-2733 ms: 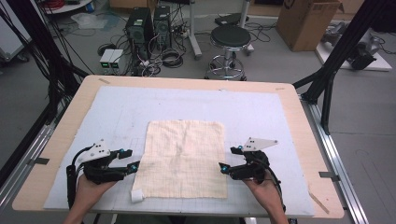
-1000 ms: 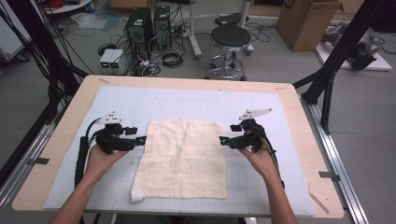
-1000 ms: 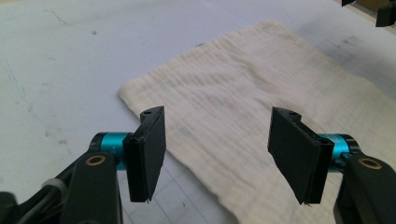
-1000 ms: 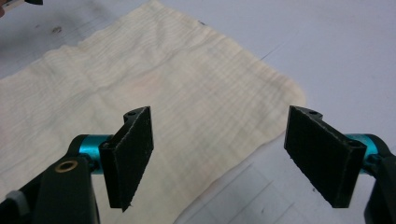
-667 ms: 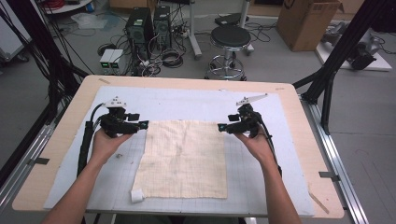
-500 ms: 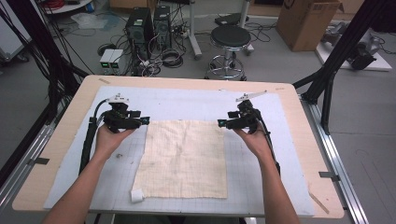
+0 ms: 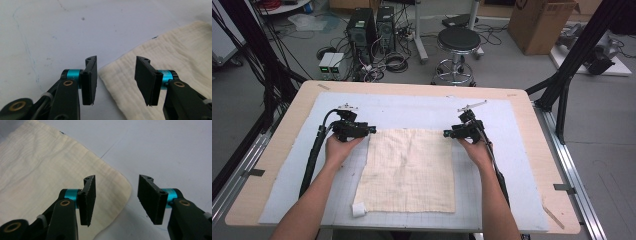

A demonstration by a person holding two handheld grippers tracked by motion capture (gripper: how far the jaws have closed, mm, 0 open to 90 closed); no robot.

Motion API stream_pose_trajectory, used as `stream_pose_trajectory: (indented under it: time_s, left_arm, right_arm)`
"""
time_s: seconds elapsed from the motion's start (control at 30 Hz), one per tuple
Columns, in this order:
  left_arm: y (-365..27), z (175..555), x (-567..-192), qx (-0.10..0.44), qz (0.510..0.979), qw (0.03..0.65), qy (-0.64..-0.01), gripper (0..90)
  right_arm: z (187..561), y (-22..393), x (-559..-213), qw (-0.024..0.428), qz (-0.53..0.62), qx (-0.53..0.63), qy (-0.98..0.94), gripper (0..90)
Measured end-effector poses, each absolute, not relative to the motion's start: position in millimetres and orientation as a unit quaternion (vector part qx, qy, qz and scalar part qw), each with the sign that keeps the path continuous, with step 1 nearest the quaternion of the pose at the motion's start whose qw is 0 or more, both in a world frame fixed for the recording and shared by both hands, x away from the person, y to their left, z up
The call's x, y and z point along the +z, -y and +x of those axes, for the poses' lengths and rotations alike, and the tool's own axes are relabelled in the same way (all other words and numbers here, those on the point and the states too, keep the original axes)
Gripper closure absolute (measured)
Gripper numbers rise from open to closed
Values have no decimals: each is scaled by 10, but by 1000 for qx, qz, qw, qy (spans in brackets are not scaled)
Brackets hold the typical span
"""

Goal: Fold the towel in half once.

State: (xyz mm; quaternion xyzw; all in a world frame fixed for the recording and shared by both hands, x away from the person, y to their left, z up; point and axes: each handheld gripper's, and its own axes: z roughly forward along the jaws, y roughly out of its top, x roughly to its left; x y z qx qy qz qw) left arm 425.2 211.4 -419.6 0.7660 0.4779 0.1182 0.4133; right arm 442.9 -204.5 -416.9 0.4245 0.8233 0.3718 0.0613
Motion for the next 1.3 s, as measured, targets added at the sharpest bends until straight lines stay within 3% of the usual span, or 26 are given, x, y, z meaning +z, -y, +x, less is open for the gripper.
stream_pose_trajectory:
  time_s: [0.3,0.5,0.7,0.87,1.3]
  left_arm:
    - [-2082,4314,-4340,94,768,397,-493,579]
    - [-2005,4313,-4370,110,767,385,-501,618]
    - [-1964,4309,-4371,133,763,372,-511,773]
    - [-1971,4306,-4370,133,768,375,-503,862]
    - [-2083,4360,-4236,132,734,420,-517,876]
  right_arm:
    - [4471,1984,-4294,63,445,358,-818,637]
    - [4466,1936,-4324,82,448,337,-824,718]
    - [4465,1925,-4331,77,448,340,-823,849]
    - [4471,1951,-4334,55,458,352,-814,864]
    - [4480,2055,-4101,68,457,395,-794,870]
